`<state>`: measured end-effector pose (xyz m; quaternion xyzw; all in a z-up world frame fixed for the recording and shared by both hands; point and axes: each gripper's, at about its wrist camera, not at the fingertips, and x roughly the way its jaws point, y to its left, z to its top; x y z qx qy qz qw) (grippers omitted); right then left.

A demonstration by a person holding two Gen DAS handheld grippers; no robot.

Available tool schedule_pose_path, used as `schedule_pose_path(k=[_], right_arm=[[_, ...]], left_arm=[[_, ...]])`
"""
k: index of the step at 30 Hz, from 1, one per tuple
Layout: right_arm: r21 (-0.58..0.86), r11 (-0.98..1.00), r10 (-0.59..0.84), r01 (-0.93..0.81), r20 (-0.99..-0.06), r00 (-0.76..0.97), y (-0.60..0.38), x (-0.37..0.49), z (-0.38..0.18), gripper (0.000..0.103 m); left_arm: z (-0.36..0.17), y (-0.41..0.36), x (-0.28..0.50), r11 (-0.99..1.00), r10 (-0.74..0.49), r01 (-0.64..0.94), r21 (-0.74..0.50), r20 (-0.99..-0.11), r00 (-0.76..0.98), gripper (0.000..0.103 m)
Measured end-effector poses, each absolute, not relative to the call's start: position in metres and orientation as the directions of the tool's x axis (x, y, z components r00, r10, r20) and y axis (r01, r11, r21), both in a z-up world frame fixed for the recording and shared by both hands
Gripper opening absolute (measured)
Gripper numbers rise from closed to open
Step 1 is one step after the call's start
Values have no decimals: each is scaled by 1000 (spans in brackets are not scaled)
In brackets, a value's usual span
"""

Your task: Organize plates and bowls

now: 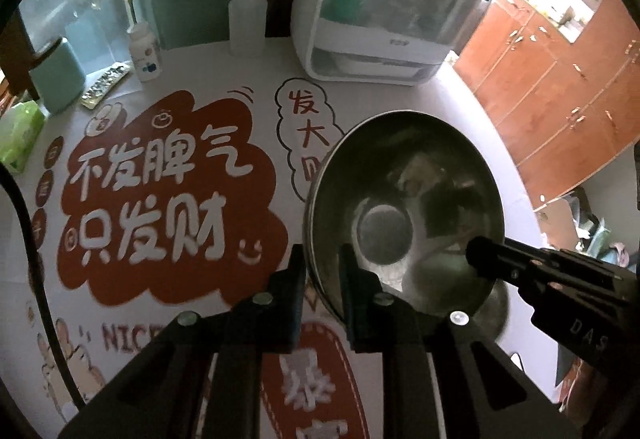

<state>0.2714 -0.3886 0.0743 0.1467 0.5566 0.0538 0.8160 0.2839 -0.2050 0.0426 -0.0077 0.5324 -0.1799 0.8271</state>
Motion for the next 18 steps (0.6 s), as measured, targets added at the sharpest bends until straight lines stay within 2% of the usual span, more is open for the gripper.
schedule_pose_path(k=[9, 18], right_arm=[[314, 948, 261, 54, -862, 434, -373, 181, 113, 14], [312, 949, 258, 49, -854, 451, -359, 99, 98, 14]], left_arm=[[80, -181, 191, 915, -336, 348, -205, -864, 374, 16], [53, -163, 101, 898, -359, 381, -220, -868, 344, 17]])
